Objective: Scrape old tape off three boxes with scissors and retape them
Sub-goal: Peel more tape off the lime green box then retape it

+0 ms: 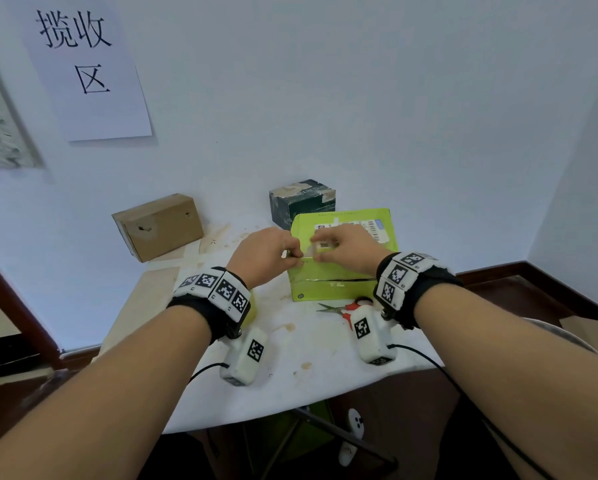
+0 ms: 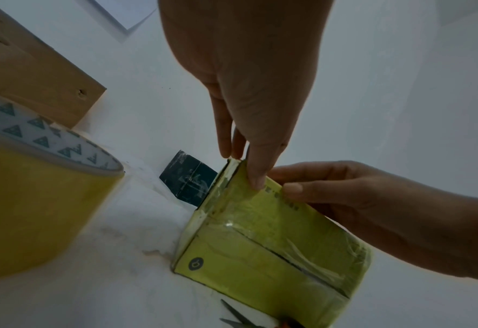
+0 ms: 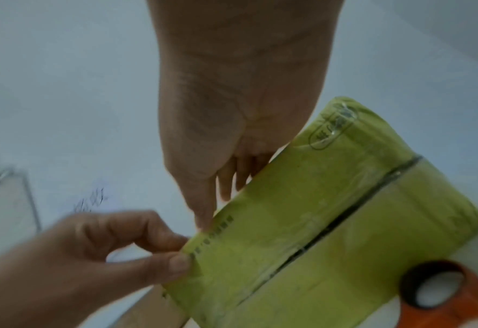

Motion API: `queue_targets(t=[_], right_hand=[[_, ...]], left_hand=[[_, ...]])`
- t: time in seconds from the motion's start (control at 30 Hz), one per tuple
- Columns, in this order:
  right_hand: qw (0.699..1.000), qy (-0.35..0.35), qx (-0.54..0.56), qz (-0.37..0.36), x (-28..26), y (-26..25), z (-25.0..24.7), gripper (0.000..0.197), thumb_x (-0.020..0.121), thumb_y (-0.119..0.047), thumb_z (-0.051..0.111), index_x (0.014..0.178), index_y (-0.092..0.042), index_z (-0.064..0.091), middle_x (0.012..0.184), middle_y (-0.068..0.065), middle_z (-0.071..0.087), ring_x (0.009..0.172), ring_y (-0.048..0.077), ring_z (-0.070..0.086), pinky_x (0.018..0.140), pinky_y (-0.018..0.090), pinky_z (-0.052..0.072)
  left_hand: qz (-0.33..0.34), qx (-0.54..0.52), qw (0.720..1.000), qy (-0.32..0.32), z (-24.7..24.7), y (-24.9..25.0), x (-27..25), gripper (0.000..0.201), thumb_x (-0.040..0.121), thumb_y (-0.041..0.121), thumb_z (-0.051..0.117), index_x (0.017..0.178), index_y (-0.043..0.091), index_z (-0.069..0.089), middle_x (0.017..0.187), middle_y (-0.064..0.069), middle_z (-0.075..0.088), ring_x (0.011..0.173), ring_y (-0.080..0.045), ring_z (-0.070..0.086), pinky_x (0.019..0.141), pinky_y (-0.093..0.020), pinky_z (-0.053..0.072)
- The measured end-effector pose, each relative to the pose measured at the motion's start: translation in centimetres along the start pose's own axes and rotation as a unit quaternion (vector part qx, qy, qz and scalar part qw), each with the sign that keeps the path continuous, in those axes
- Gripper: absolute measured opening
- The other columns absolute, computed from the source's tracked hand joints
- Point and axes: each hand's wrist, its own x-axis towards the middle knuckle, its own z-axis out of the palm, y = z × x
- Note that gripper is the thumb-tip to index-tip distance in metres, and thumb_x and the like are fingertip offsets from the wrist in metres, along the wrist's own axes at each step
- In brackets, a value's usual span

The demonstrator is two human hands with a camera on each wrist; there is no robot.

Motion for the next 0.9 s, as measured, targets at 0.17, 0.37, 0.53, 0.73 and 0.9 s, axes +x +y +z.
queue_targets(t=[0.17, 0.37, 0.53, 0.73, 0.9], right_hand=[[0.974, 0.203, 0.002, 0.099, -1.3, 1.8, -1.8, 0.045, 0.09, -0.019, 0.057, 0.134, -0.018, 0.048, 0.142, 0.004, 0.046, 0.126, 0.024, 0.047, 0.105, 0.038, 0.036], [0.942, 0.165, 0.149, 0.253, -2.4, 3.4, -1.4, 0.059, 0.098, -0.019, 0.049, 0.146, -0.002, 0.019, 0.142, 0.018, 0.042, 0.128, 0.034, 0.043, 0.098, 0.036, 0.037], [0.941, 0.133, 0.167, 0.262, -3.7, 3.9, -1.2, 0.057, 0.103, -0.023, 0.033, 0.152, -0.017, 0.004, 0.138, 0.022, 0.045, 0.122, 0.038, 0.048, 0.093, 0.038, 0.041], [0.924, 0.127, 0.244, 0.266, -4.3, 4.2, -2.4, 0.033, 0.098, -0.022, 0.046, 0.129, -0.01, 0.047, 0.128, 0.016, 0.057, 0.111, 0.033, 0.056, 0.097, 0.049, 0.047], [0.862, 0.172, 0.41, 0.243, -4.0, 3.0, -3.6, 0.021, 0.099, -0.016, 0.042, 0.116, -0.011, 0.055, 0.117, 0.013, 0.062, 0.092, 0.024, 0.06, 0.074, 0.036, 0.054]], left_hand=[[-0.01, -0.037, 0.999, -0.02, -0.6, 0.2, -0.3, 0.017, 0.087, 0.037, 0.067, 0.083, 0.02, 0.07, 0.08, 0.013, 0.058, 0.08, -0.008, 0.05, 0.071, -0.026, 0.041], [-0.119, -0.161, 0.979, 0.033, -0.3, 0.6, -0.7, 0.008, 0.088, 0.023, 0.067, 0.091, 0.017, 0.064, 0.099, 0.006, 0.06, 0.081, -0.014, 0.059, 0.069, -0.026, 0.04], [-0.265, -0.324, 0.908, -0.029, 0.7, 1.0, -1.1, 0.041, 0.091, 0.036, 0.063, 0.123, 0.01, 0.058, 0.124, -0.007, 0.057, 0.097, -0.023, 0.063, 0.093, -0.04, 0.051], [-0.238, -0.385, 0.891, 0.022, 0.2, 1.8, -0.9, 0.03, 0.093, 0.025, 0.061, 0.096, -0.005, 0.066, 0.084, -0.009, 0.062, 0.076, -0.019, 0.054, 0.079, -0.033, 0.051], [-0.174, -0.38, 0.9, 0.126, -2.6, 2.8, -0.4, 0.026, 0.096, 0.02, 0.056, 0.118, 0.025, 0.068, 0.101, 0.005, 0.072, 0.095, -0.011, 0.064, 0.081, -0.02, 0.046]])
